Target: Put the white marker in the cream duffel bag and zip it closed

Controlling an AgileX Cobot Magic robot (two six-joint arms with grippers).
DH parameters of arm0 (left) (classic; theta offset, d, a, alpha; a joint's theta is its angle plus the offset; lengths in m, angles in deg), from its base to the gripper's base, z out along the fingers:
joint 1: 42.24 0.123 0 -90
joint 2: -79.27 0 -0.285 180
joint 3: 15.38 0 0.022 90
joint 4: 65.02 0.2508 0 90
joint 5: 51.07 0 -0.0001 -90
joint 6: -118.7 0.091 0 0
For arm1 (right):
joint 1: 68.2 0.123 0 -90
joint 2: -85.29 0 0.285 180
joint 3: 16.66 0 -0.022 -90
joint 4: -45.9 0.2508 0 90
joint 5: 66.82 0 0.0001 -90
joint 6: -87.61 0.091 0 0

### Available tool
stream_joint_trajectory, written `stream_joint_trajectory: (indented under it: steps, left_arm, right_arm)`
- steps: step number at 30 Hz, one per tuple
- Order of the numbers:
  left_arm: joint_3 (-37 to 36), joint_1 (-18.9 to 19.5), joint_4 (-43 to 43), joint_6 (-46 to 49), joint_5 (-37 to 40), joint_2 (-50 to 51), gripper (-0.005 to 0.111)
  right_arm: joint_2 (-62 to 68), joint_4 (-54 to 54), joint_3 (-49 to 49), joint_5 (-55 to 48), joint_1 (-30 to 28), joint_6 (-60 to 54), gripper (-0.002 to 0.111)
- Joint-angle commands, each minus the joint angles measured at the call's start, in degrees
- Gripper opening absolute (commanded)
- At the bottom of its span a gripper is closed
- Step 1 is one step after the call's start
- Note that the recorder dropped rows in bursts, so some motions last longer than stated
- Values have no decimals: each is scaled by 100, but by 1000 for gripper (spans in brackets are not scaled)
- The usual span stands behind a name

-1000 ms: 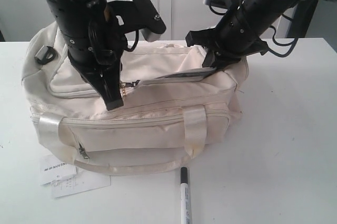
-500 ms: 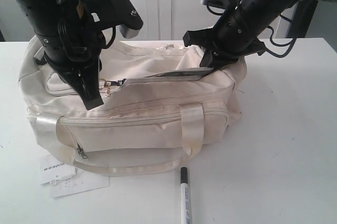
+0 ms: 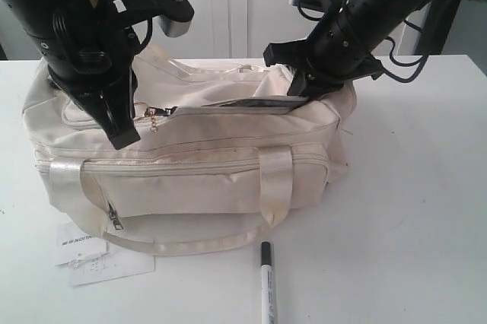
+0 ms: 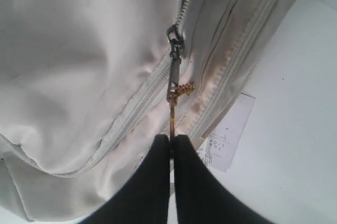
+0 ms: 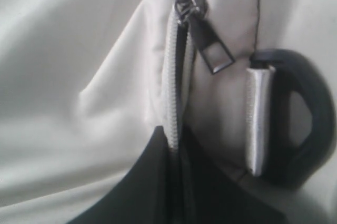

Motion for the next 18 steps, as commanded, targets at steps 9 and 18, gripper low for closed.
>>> stream_joint_trajectory:
  steps: [9, 18]
  left_arm:
    - [-46, 819, -146, 84, 728, -211, 0]
    - [-46, 1164, -373, 172, 728, -211, 0]
  right_arm:
    - [4, -947, 18, 207, -123, -86, 0]
    - [4, -947, 18, 217, -123, -86, 0]
